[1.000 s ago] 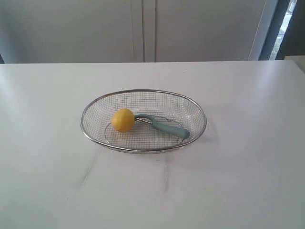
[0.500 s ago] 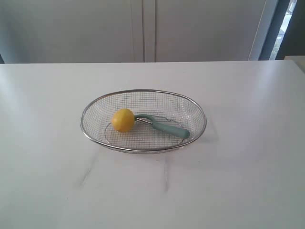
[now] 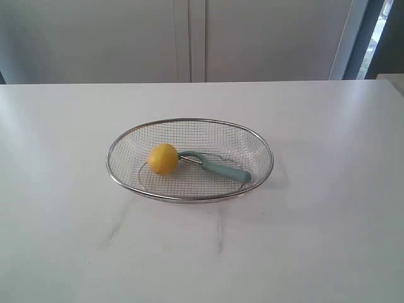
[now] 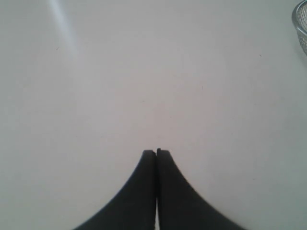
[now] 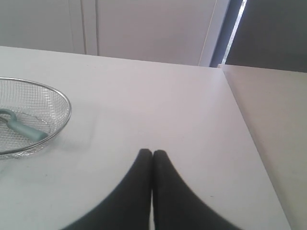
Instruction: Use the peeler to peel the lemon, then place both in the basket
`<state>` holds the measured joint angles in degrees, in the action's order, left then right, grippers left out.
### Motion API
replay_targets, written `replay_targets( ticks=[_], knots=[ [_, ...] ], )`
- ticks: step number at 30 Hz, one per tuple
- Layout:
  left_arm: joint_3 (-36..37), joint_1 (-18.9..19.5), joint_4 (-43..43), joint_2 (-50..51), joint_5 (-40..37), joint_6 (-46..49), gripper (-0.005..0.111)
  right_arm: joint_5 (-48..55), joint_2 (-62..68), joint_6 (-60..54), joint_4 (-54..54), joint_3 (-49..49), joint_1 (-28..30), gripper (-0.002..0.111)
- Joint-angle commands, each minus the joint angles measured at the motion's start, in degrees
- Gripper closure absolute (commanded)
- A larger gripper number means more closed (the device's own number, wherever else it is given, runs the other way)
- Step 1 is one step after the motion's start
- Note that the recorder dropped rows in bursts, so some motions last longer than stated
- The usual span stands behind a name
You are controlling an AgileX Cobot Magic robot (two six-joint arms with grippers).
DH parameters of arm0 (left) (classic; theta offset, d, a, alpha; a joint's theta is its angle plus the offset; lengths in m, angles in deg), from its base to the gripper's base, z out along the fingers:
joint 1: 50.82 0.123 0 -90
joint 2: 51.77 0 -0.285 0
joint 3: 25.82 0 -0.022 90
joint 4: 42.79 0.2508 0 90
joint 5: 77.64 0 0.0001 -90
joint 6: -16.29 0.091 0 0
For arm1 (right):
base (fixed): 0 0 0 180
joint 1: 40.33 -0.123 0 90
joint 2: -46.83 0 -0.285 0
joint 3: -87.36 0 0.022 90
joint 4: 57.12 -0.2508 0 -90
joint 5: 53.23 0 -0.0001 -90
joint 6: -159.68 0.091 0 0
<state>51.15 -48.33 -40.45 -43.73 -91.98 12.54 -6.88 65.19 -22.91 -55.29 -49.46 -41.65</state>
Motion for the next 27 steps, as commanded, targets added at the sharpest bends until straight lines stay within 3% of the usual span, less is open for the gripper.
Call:
replay_targets(
  ticks=[1, 16, 27],
  knots=[
    [0.25, 0.18, -0.35, -0.25, 0.18, 0.13, 0.107, -0.54, -2.65, 0.01, 0.24, 3.19, 0.31, 0.108],
    [0.25, 0.18, -0.35, -0.25, 0.18, 0.13, 0.107, -14.82, -10.57, 0.01, 0.16, 15.12, 0.31, 0.108],
    [0.25, 0.18, -0.35, -0.25, 0.18, 0.13, 0.107, -16.89, -10.57, 0.01, 0.31, 22.13, 0.31, 0.108]
  ],
)
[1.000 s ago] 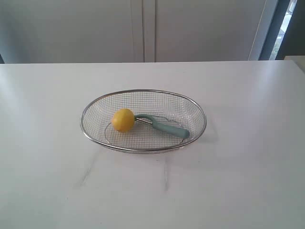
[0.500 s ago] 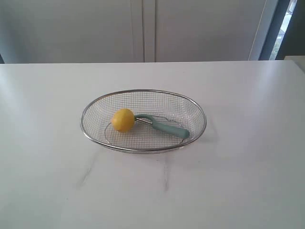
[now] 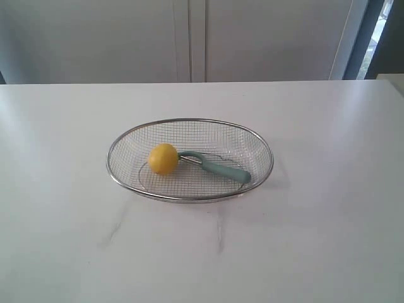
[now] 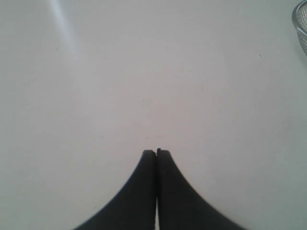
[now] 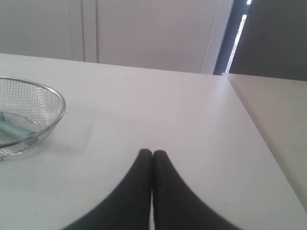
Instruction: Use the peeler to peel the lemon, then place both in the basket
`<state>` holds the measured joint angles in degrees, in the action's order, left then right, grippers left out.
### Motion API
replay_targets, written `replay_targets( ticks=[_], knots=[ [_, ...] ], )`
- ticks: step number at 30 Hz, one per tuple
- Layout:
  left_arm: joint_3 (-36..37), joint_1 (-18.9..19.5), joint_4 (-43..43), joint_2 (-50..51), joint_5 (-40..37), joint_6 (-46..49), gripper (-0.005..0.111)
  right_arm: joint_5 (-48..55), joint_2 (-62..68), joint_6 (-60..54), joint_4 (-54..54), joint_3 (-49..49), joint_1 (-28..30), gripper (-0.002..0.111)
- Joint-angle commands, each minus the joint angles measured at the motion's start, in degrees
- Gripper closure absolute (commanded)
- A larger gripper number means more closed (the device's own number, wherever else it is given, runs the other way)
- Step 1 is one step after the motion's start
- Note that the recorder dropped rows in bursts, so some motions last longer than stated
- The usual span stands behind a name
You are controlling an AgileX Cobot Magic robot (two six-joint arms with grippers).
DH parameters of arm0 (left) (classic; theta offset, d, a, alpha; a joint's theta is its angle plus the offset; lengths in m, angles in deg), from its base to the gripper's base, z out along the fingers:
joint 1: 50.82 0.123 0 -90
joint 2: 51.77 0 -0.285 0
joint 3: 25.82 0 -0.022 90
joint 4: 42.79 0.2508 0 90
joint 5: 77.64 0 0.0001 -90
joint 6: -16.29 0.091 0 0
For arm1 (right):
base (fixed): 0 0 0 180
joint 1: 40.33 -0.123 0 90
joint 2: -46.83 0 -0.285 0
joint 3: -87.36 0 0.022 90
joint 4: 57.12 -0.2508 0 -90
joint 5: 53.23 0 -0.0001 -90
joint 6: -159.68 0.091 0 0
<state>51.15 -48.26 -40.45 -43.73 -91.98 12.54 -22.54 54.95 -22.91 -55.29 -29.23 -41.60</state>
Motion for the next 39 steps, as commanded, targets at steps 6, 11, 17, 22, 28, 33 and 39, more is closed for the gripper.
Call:
replay_targets(
  ticks=[6, 11, 17, 22, 28, 33, 39],
  knots=[
    [0.25, 0.1, -0.35, -0.25, 0.18, 0.13, 0.107, -1.0, -0.33, 0.01, 0.31, 2.58, 0.27, 0.108],
    [0.25, 0.1, -0.35, -0.25, 0.18, 0.13, 0.107, -3.25, -0.33, 0.01, 0.31, 3.9, 0.27, 0.108],
    [0.25, 0.1, -0.35, -0.25, 0.18, 0.13, 0.107, -6.26, -0.33, 0.01, 0.31, 7.75, 0.27, 0.108],
    [0.25, 0.1, -0.35, -0.25, 0.18, 0.13, 0.107, -8.22, -0.33, 0.01, 0.2, 11.55, 0.27, 0.108],
    [0.25, 0.1, -0.35, -0.25, 0.18, 0.13, 0.107, -10.5, -0.33, 0.01, 0.2, 13.8, 0.27, 0.108],
    [0.25, 0.1, -0.35, -0.25, 0.18, 0.13, 0.107, -10.76, -0.33, 0.01, 0.2, 13.8, 0.27, 0.108],
    [0.25, 0.1, -0.35, -0.25, 0.18, 0.13, 0.107, -10.76, -0.33, 0.01, 0.2, 13.8, 0.27, 0.108]
  ],
)
